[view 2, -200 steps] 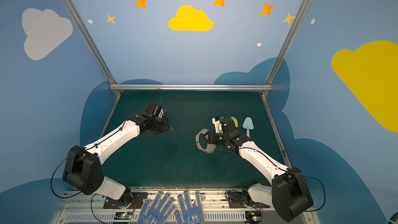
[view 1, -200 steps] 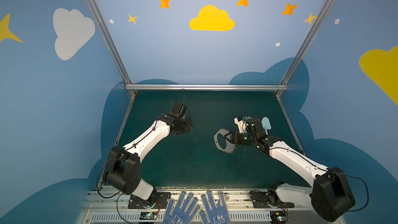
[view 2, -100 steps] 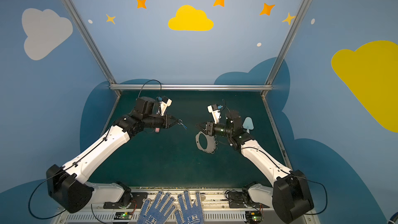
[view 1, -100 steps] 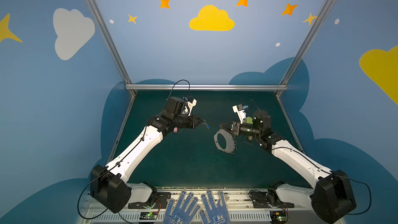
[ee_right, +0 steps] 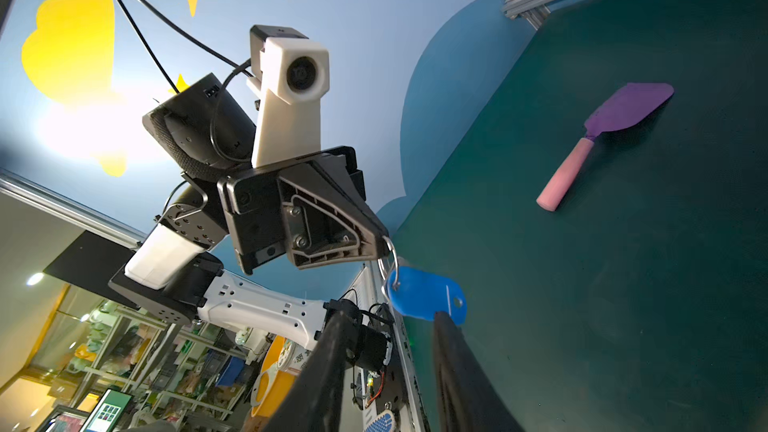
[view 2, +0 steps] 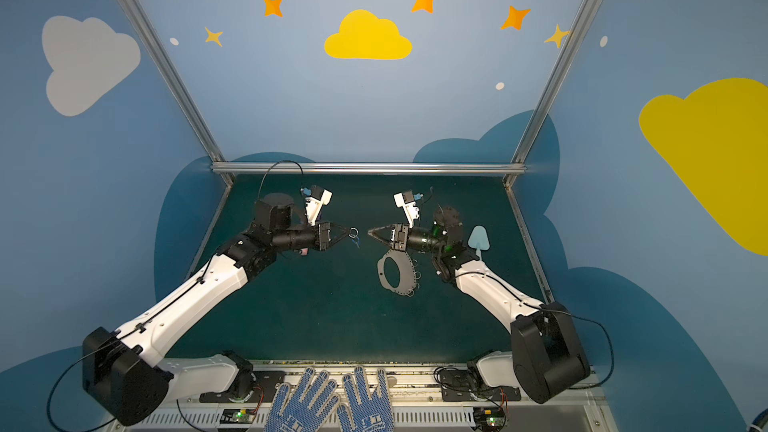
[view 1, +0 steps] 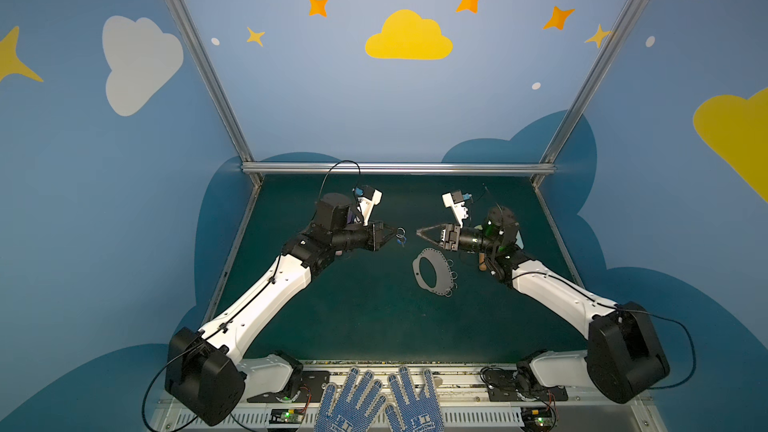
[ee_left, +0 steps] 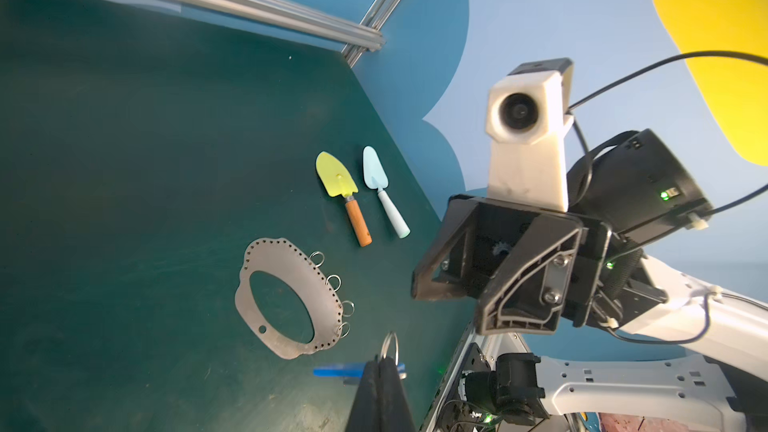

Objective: Put the keys on the keyring

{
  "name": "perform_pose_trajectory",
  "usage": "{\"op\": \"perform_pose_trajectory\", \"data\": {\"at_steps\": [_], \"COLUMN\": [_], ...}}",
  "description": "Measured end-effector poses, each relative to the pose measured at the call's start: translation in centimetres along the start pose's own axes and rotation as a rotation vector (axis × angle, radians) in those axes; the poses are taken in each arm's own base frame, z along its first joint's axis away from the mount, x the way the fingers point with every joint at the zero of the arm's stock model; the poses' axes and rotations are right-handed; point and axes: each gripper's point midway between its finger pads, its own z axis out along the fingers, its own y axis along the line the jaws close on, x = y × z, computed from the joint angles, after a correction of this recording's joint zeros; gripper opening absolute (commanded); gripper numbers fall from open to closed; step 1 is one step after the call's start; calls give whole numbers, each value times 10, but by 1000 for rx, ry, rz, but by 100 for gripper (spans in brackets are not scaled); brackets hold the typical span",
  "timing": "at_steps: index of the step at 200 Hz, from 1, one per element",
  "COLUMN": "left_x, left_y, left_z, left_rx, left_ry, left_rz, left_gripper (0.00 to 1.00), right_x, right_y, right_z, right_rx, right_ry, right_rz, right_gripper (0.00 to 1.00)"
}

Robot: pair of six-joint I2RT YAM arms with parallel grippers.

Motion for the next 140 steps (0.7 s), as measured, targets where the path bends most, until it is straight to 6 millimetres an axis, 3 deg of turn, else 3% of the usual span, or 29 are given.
{"op": "perform_pose_trajectory", "data": {"at_steps": [105, 140], "left_x": [-11, -11], "left_y": [-17, -15], "left_z": [4, 5], "left_rx": [69, 54], "left_ry": [-52, -60], "left_rz": [8, 9], "left_gripper": [5, 5], "right_x": [1, -1], "right_y": [3, 3], "right_z": [17, 18], "right_rx": [-80, -85], "right_ry": [9, 7], "right_rz": [34, 39], "right_gripper": [27, 14]}}
